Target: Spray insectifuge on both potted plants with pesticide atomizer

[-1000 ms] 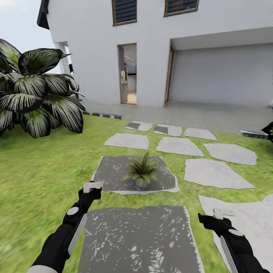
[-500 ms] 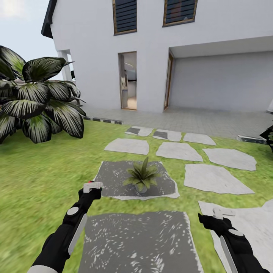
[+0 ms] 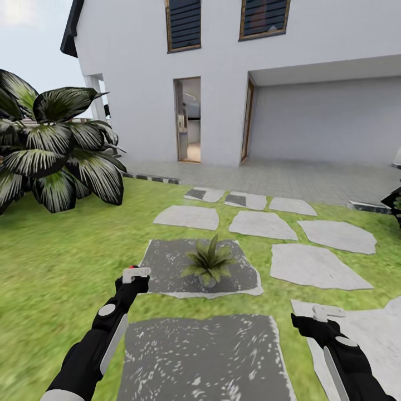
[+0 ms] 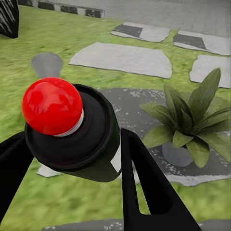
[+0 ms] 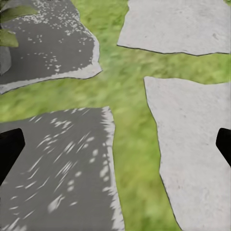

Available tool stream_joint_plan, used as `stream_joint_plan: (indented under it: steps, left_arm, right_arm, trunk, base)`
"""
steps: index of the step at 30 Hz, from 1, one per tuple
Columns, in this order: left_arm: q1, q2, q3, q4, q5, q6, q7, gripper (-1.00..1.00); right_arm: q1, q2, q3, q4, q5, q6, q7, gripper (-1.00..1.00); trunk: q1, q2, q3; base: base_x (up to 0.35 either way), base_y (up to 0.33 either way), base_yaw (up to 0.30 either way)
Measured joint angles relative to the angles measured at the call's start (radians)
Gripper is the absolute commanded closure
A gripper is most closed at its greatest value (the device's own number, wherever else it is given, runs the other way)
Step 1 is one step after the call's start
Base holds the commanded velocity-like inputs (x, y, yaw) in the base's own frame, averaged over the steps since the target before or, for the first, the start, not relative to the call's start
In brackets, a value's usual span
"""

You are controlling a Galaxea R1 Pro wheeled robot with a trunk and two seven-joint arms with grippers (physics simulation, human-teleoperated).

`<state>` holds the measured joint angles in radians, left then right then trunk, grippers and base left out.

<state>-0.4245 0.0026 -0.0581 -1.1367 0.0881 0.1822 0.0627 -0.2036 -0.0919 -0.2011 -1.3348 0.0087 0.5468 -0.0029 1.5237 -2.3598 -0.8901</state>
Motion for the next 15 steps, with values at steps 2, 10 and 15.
stream_joint_plan:
  steps: [2,10,15]
  left_arm:
    - [0.000,0.000,-0.001,0.000,0.000,0.000,0.000,1.00]
    - [0.000,0.000,-0.001,-0.001,0.000,0.000,0.000,1.00]
    - [0.000,-0.001,-0.001,-0.002,0.000,0.000,0.000,1.00]
  right_arm:
    - [0.000,0.000,0.000,0.000,0.000,0.000,0.000,-1.00]
    - [0.000,0.000,0.000,0.000,0.001,0.000,0.000,-1.00]
    - [0.000,0.000,0.000,0.000,0.001,-0.001,0.000,-1.00]
  trunk:
    - [-0.008,0.014,0.006]
    - [-0.038,0.070,0.031]
    - [-0.058,0.105,0.047]
  base:
    - [0.000,0.000,0.000]
    - [0.000,0.000,0.000]
    - [0.000,0.000,0.000]
